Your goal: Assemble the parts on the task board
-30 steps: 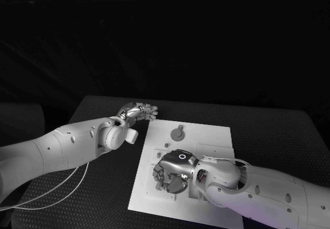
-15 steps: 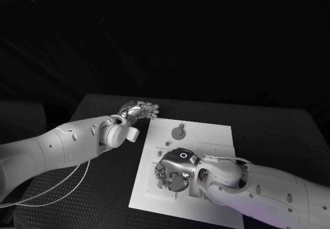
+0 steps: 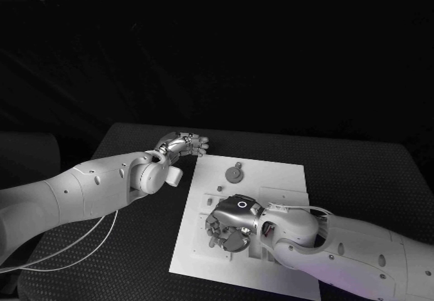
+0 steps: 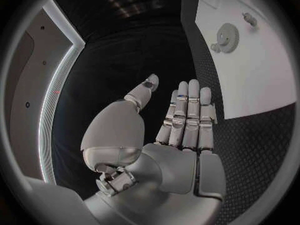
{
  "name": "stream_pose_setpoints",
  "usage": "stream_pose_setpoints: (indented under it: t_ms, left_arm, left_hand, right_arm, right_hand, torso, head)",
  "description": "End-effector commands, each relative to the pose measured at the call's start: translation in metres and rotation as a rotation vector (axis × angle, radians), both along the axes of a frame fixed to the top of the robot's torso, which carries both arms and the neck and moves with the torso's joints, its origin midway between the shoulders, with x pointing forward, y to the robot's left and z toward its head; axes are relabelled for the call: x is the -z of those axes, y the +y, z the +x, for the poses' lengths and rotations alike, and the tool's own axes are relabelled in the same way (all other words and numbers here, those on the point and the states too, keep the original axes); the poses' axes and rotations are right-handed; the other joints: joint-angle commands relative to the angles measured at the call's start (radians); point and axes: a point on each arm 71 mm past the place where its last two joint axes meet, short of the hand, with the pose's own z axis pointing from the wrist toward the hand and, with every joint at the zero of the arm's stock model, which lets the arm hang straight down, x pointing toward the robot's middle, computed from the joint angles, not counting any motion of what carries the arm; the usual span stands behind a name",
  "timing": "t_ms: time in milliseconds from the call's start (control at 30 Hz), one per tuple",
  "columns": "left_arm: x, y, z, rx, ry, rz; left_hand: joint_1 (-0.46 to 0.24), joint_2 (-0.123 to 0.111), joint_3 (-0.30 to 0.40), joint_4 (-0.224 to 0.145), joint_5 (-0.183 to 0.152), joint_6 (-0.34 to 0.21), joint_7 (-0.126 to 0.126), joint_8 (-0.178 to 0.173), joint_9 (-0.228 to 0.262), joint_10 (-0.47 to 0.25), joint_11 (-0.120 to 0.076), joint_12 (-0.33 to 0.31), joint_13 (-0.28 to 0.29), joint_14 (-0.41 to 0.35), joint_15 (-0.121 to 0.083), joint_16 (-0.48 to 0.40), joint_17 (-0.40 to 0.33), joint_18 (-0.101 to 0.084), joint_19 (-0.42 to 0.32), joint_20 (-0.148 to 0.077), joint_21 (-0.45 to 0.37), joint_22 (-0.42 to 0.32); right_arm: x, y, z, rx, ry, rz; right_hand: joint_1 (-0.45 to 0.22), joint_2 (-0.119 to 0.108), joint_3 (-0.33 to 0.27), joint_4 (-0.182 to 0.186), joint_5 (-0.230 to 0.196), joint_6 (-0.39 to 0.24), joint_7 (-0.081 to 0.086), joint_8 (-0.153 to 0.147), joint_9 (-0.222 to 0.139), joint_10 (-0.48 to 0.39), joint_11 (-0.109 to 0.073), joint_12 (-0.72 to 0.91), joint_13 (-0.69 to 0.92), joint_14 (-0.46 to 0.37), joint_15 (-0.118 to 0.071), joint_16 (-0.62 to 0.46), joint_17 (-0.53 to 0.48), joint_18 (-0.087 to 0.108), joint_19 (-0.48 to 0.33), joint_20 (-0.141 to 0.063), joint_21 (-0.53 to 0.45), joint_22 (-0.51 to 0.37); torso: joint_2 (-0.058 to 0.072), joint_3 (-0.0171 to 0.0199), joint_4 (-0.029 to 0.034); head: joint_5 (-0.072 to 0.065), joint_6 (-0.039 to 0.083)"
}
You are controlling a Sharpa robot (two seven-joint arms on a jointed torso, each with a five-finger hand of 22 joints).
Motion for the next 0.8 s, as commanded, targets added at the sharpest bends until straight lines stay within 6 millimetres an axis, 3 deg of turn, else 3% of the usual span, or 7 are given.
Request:
stream_pose_setpoints:
  t_ms: [33,267,467,600,800]
  left_arm:
    - [-0.001,-0.002,0.000,0.014,-0.002,-0.013]
    - [-0.001,-0.002,0.000,0.012,0.000,-0.012]
    - [-0.001,-0.002,0.000,0.012,0.000,-0.011]
    - [-0.001,-0.003,0.000,0.013,0.000,-0.012]
    - [-0.001,-0.002,0.000,0.011,0.001,-0.011]
  left_hand:
    - [-0.008,0.001,0.000,0.007,0.002,-0.001,0.003,0.007,-0.001,-0.001,0.004,-0.005,-0.002,-0.003,0.000,-0.004,0.001,0.017,-0.001,0.005,-0.003,0.001]
    - [-0.008,-0.001,0.000,0.007,0.002,-0.003,0.004,0.006,-0.002,-0.001,0.005,-0.005,-0.002,-0.003,0.001,-0.005,0.002,0.017,-0.001,0.005,-0.004,0.002]
    - [-0.009,-0.001,0.000,0.007,0.002,-0.004,0.004,0.006,-0.002,-0.002,0.005,-0.005,-0.002,-0.003,0.001,-0.006,0.003,0.017,-0.002,0.005,-0.004,0.002]
    - [-0.009,-0.001,0.000,0.007,0.002,-0.004,0.004,0.006,-0.002,-0.002,0.005,-0.005,-0.002,-0.003,0.001,-0.006,0.003,0.017,-0.002,0.005,-0.005,0.002]
    - [-0.009,-0.001,0.001,0.007,0.002,-0.004,0.004,0.006,-0.002,-0.002,0.005,-0.005,-0.002,-0.003,0.001,-0.006,0.004,0.017,-0.002,0.005,-0.005,0.002]
  right_arm:
    - [0.003,0.000,-0.001,-0.017,0.006,-0.033]
    - [0.003,0.000,-0.001,-0.006,-0.007,-0.047]
    - [0.006,0.005,-0.003,-0.025,-0.037,-0.089]
    - [0.011,0.007,-0.007,-0.038,-0.049,-0.111]
    - [0.012,0.010,-0.009,-0.045,-0.048,-0.111]
  right_hand:
    - [0.021,0.011,0.000,0.004,0.002,0.008,-0.003,0.004,0.001,0.011,-0.007,0.003,0.001,0.002,-0.006,0.004,0.001,0.042,0.000,-0.004,0.004,0.018]
    - [0.021,0.011,0.000,0.004,0.002,0.008,-0.003,0.004,0.002,0.011,-0.008,0.003,0.002,0.002,-0.006,0.004,0.002,0.042,-0.001,-0.004,0.005,0.018]
    - [0.022,0.008,0.002,0.004,0.002,0.008,-0.003,0.003,0.002,0.011,-0.007,0.003,0.002,0.001,-0.006,0.004,0.002,0.042,-0.002,-0.004,0.005,0.018]
    - [0.023,-0.010,0.027,0.009,0.002,0.008,-0.003,0.002,0.003,0.009,-0.007,0.004,0.003,-0.003,-0.005,0.005,0.004,0.042,-0.007,-0.001,0.005,0.017]
    - [0.014,-0.027,0.054,0.013,0.007,0.010,-0.002,0.000,0.003,0.008,-0.006,0.004,0.005,-0.005,-0.004,0.006,0.005,0.042,-0.010,0.003,0.007,0.016]
  torso:
    - [0.000,-0.0002,-0.0003]
    - [-0.001,0.0019,0.0006]
    - [0.000,-0.0003,-0.0020]
    - [-0.001,0.0012,0.0006]
    - [0.000,-0.0008,0.0004]
  head:
    - [0.000,0.000]
    - [0.004,-0.001]
    - [0.004,-0.001]
    - [0.005,0.003]
    - [0.004,0.001]
